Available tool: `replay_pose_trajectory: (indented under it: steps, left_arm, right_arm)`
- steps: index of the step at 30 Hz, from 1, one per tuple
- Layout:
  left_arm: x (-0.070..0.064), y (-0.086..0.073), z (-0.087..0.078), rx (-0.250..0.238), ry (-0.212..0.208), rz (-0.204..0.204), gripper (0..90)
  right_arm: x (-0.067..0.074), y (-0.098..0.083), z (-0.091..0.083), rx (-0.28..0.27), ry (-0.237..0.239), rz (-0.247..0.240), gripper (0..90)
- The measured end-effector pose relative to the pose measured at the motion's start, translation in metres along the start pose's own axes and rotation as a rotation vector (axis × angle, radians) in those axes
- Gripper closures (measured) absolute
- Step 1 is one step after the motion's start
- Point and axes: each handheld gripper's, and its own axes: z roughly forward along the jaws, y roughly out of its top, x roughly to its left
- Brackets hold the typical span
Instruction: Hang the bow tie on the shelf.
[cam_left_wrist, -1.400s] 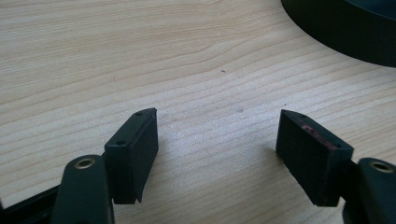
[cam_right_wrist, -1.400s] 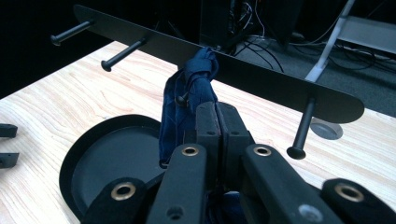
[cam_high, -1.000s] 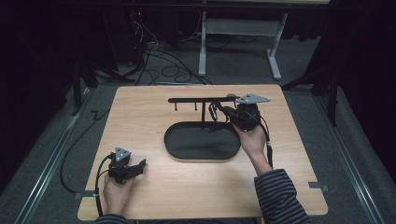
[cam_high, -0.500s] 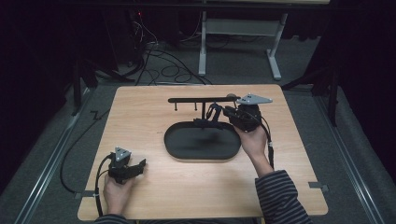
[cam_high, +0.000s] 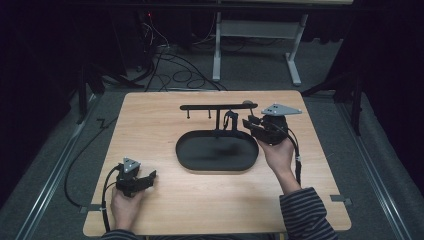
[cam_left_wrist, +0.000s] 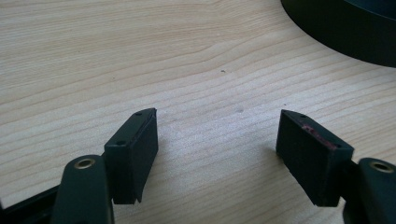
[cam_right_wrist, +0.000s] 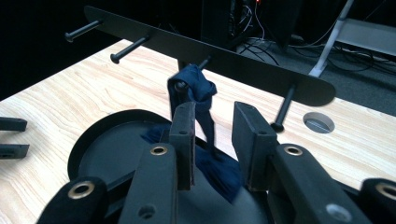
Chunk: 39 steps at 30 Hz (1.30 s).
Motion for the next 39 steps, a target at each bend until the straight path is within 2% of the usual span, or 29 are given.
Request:
replay_pose_trajectory:
  steps: [5, 17, 39]
  left_arm:
    - [0.0, 0.0, 0.0, -0.002, 0.001, 0.0, 30.2]
    - [-0.001, 0.0, 0.0, -0.001, 0.003, 0.002, 30.2]
    - [-0.001, 0.0, 0.0, 0.001, 0.006, 0.008, 30.2]
  right_arm:
    - [-0.004, -0.005, -0.007, -0.005, 0.009, 0.005, 69.8]
    - [-0.015, -0.019, -0.027, -0.015, -0.009, 0.032, 67.0]
    - [-0.026, -0.047, -0.061, -0.044, -0.02, 0.07, 64.7]
